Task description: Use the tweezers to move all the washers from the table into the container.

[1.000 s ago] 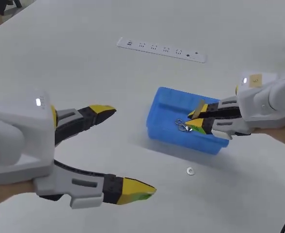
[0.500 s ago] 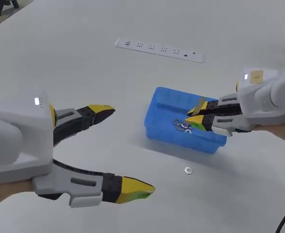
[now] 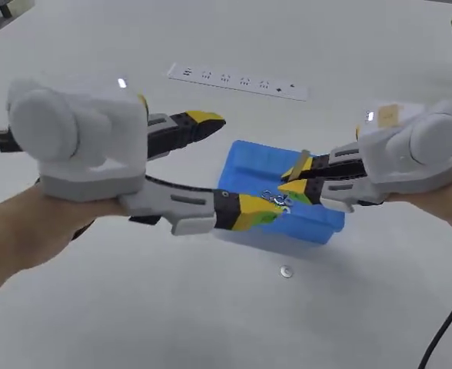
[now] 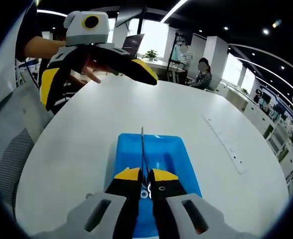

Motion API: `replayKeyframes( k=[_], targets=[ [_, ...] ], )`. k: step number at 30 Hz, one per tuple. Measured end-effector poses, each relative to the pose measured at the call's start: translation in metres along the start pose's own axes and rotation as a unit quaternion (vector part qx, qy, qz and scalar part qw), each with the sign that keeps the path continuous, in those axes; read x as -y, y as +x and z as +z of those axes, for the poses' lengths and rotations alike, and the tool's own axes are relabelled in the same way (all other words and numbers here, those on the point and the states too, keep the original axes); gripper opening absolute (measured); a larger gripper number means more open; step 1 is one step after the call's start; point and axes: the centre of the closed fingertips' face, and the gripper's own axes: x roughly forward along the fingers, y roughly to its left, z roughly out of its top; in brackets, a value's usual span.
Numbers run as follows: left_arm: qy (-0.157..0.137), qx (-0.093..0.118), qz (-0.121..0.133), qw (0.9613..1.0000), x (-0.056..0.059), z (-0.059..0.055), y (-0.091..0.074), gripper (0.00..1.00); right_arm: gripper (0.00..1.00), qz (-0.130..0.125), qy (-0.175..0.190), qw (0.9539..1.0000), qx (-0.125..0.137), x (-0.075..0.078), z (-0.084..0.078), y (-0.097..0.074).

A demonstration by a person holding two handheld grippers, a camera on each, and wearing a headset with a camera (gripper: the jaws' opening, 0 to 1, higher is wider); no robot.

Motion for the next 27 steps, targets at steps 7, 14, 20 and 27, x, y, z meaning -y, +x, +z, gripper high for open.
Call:
replayKeyframes(
  k=[7, 14, 20, 27],
  targets=[
    [0.032, -0.027, -0.056, 0.9976, 0.009, -0.006, 0.034, 0.59, 0.08, 0.004, -0.019, 0.9998, -0.005, -0.004, 0.002, -0.002],
    [0.039, -0.036, -0.078, 0.9955, 0.010, -0.007, 0.048, 0.40, 0.08, 0.009, -0.030, 0.9995, -0.004, -0.007, 0.005, -0.004],
    [0.048, -0.039, -0.103, 0.9927, 0.018, -0.006, 0.049, 0.19, 0.08, 0.014, -0.038, 0.9992, -0.005, -0.009, 0.007, -0.005],
    [0.063, -0.047, -0.119, 0.9898, 0.024, -0.007, 0.046, 0.09, 0.08, 0.017, -0.042, 0.9989, -0.007, -0.011, 0.007, -0.006]
  ],
)
